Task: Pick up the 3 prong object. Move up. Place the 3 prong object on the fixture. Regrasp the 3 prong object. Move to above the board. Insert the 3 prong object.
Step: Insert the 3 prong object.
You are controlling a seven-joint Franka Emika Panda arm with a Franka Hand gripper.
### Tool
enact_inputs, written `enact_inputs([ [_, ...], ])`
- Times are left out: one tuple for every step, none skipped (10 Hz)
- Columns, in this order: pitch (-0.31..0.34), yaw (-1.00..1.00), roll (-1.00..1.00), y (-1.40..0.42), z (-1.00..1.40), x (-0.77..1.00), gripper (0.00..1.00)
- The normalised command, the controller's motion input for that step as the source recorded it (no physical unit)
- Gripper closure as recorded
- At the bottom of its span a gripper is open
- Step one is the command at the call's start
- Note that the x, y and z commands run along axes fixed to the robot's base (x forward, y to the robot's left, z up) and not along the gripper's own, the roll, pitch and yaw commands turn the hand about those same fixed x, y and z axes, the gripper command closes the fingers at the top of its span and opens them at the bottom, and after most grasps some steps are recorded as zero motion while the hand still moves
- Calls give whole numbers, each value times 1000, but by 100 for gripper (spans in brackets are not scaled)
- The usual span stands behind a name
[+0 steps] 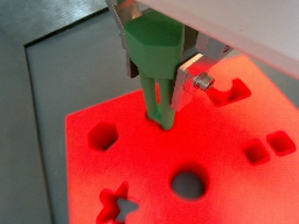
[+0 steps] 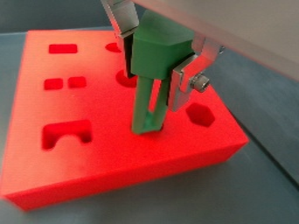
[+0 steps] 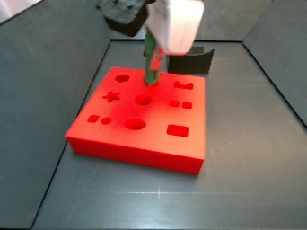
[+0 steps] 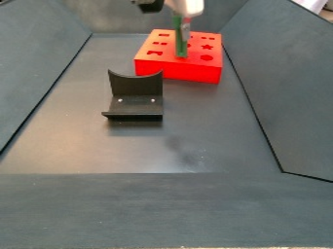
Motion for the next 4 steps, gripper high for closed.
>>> enact_inputs([
  [-110, 14, -154, 171, -617, 0, 100],
  [-37, 0, 0, 0, 0, -3, 100],
  [0, 0, 9, -3, 0, 0, 100],
  [0, 83, 54, -106, -34, 20, 100],
])
